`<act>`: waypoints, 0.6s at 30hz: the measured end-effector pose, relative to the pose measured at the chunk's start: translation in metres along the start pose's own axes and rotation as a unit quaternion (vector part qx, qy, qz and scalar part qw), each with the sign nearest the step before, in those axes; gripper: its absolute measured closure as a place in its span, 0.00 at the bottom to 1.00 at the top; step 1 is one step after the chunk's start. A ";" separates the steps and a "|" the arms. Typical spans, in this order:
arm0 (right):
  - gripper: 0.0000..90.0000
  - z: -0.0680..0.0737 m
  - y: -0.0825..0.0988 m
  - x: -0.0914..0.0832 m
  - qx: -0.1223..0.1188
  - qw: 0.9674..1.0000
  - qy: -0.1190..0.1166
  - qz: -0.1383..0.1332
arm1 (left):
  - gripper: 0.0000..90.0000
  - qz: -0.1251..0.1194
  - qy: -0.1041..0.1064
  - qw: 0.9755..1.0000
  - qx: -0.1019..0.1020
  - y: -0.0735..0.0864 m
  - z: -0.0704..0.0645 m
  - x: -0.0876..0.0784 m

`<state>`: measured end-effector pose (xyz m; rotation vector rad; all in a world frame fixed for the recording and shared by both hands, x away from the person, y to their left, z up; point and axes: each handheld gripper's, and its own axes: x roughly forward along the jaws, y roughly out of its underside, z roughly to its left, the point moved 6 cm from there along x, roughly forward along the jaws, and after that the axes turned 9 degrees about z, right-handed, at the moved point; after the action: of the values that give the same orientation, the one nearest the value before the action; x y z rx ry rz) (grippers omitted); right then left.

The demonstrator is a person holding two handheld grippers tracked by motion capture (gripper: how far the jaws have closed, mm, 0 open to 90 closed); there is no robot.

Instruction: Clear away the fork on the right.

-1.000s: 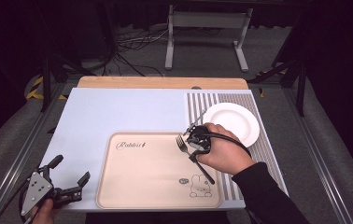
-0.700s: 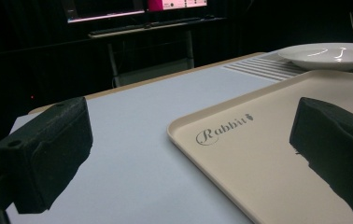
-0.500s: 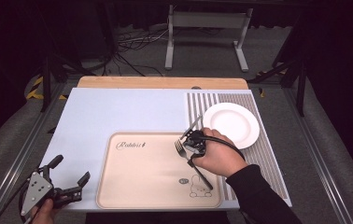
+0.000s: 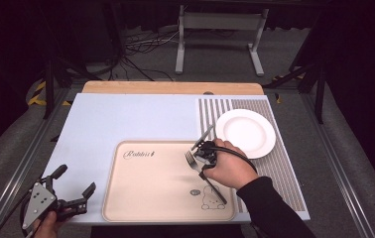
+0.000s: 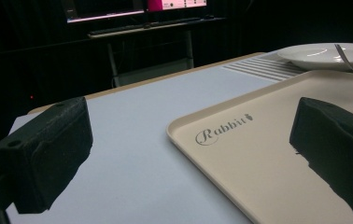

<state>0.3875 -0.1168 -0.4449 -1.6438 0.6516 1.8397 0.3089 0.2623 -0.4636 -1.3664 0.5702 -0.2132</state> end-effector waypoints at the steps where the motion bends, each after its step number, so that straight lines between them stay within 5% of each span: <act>1: 0.96 -0.001 0.000 0.001 0.000 1.000 0.000 0.000 | 0.00 0.000 0.000 1.000 0.000 0.000 0.000 0.000; 18: 0.96 -0.011 -0.003 0.020 0.025 1.000 -0.016 0.002 | 0.00 0.000 0.001 1.000 -0.001 0.000 0.000 0.001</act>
<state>0.3959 -0.1203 -0.4659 -1.5786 0.6824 1.8353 0.3093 0.2621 -0.4641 -1.3676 0.5718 -0.2139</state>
